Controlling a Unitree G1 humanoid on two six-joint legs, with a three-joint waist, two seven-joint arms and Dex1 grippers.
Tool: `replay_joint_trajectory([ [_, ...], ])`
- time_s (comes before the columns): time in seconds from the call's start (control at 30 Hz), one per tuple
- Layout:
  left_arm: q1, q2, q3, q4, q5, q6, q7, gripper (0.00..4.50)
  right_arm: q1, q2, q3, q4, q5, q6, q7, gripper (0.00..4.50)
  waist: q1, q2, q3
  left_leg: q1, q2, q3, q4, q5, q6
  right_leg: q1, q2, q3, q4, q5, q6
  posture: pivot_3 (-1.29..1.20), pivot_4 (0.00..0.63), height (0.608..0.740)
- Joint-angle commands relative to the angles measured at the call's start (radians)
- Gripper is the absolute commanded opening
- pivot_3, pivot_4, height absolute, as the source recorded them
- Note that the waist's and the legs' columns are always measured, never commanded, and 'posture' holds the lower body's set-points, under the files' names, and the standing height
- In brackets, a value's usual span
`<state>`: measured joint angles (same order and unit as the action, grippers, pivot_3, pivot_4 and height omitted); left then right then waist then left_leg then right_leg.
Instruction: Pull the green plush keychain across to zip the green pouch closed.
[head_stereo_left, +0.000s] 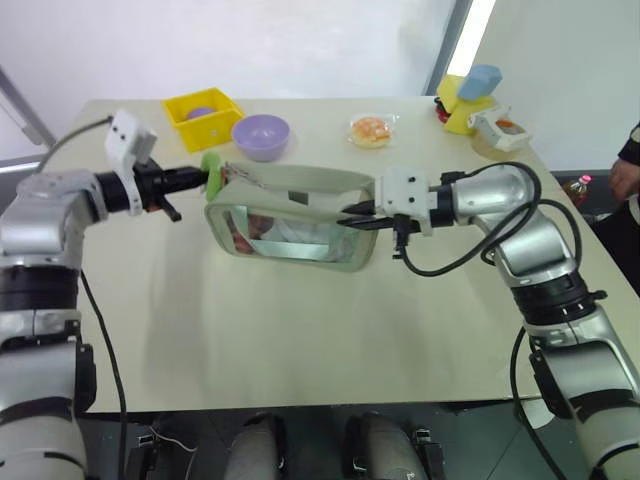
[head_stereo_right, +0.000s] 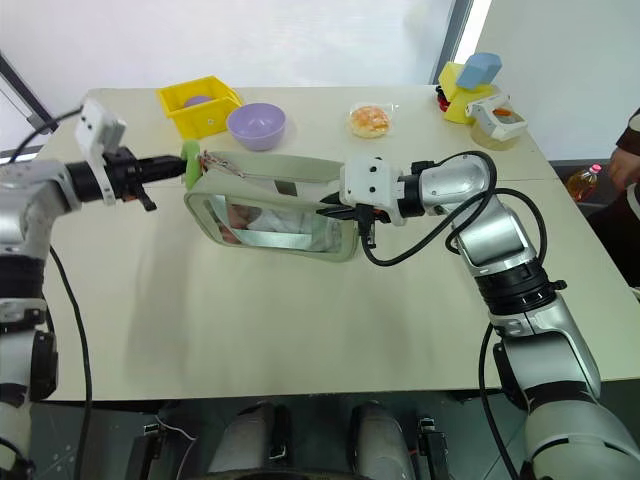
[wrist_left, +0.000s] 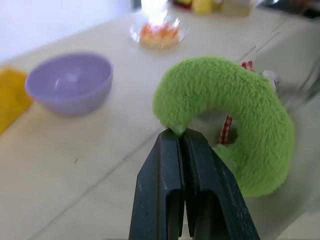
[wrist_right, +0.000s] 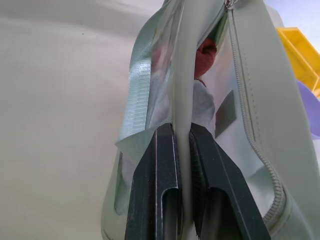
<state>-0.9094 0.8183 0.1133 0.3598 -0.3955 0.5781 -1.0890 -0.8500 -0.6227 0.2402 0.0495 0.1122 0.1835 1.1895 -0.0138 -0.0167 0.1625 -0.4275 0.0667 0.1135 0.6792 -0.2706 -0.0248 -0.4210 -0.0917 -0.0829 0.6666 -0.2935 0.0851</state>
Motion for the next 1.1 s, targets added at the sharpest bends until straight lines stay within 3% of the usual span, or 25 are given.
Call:
replay_joint_trajectory([
  [0.03, -0.08, 0.016, 0.039, -0.1, -0.079, 0.074, -0.025, 0.03, -0.033, 0.011, -0.007, 0.016, -0.008, -0.026, -0.007, 0.0, -0.001, 0.0, 0.0, 0.0, 0.0, 0.0, 0.0, 0.0, 0.0, 0.0, 0.0, 0.0, 0.0, 0.0, 0.0, 0.0, 0.15, 0.739],
  [0.17, -0.087, -0.018, -0.014, -0.189, -0.084, 0.094, -0.034, 0.03, -0.041, 0.019, -0.008, 0.031, -0.015, -0.036, -0.011, 0.0, -0.001, 0.0, 0.0, 0.001, 0.0, 0.0, 0.0, 0.0, 0.0, 0.0, 0.0, 0.0, 0.001, 0.0, 0.0, 0.0, 0.15, 0.739],
  [0.3, -0.059, -0.072, -0.133, -0.224, 0.023, 0.004, 0.0, 0.03, -0.043, 0.03, -0.005, 0.031, -0.019, -0.036, -0.02, 0.0, 0.001, 0.0, 0.0, 0.001, 0.0, 0.0, 0.001, 0.0, 0.0, 0.001, 0.0, 0.0, 0.0, 0.0, 0.0, 0.0, 0.15, 0.739],
  [0.53, -0.076, -0.093, -0.171, -0.191, 0.075, -0.075, -0.019, 0.03, -0.033, 0.039, -0.008, 0.029, -0.023, -0.035, -0.031, 0.0, -0.002, 0.0, 0.0, 0.001, 0.0, 0.0, 0.0, 0.0, 0.0, 0.0, 0.0, 0.0, 0.0, 0.0, 0.0, 0.0, 0.15, 0.739],
  [0.7, -0.137, -0.069, -0.143, -0.151, 0.088, -0.096, -0.031, 2.5, -0.029, 0.045, -0.006, 0.041, -0.025, -0.046, -0.036, 0.0, 0.001, 0.0, 0.0, 0.0, 0.0, 0.0, 0.001, 0.0, 0.0, 0.001, 0.0, 0.0, 0.0, 0.0, 0.0, 0.0, 0.15, 0.739],
  [0.83, -0.17, 0.007, -0.128, -0.139, 0.094, -0.089, -0.064, 4.45, -0.038, 0.057, -0.003, 0.068, -0.027, -0.065, -0.035, 0.0, -0.004, 0.0, 0.0, 0.001, 0.0, 0.0, 0.0, 0.0, 0.0, 0.001, 0.0, 0.0, 0.0, 0.0, 0.0, 0.0, 0.15, 0.739],
  [0.97, -0.12, 0.141, -0.101, -0.208, 0.069, -0.03, -0.14, 4.45, -0.052, 0.068, 0.0, 0.099, -0.031, -0.091, -0.031, 0.0, -0.008, 0.0, 0.0, 0.001, 0.0, 0.0, 0.0, 0.0, 0.0, 0.0, 0.001, 0.0, 0.0, 0.0, 0.0, 0.0, 0.15, 0.739],
  [1.1, 0.035, 0.223, -0.065, -0.345, 0.021, 0.036, -0.171, 4.45, -0.061, 0.07, 0.0, 0.115, -0.031, -0.106, -0.027, 0.0, -0.004, 0.001, 0.0, 0.001, 0.001, 0.0, 0.0, 0.0, 0.0, 0.0, 0.001, 0.001, 0.0, 0.0, 0.0, 0.0, 0.15, 0.739],
])
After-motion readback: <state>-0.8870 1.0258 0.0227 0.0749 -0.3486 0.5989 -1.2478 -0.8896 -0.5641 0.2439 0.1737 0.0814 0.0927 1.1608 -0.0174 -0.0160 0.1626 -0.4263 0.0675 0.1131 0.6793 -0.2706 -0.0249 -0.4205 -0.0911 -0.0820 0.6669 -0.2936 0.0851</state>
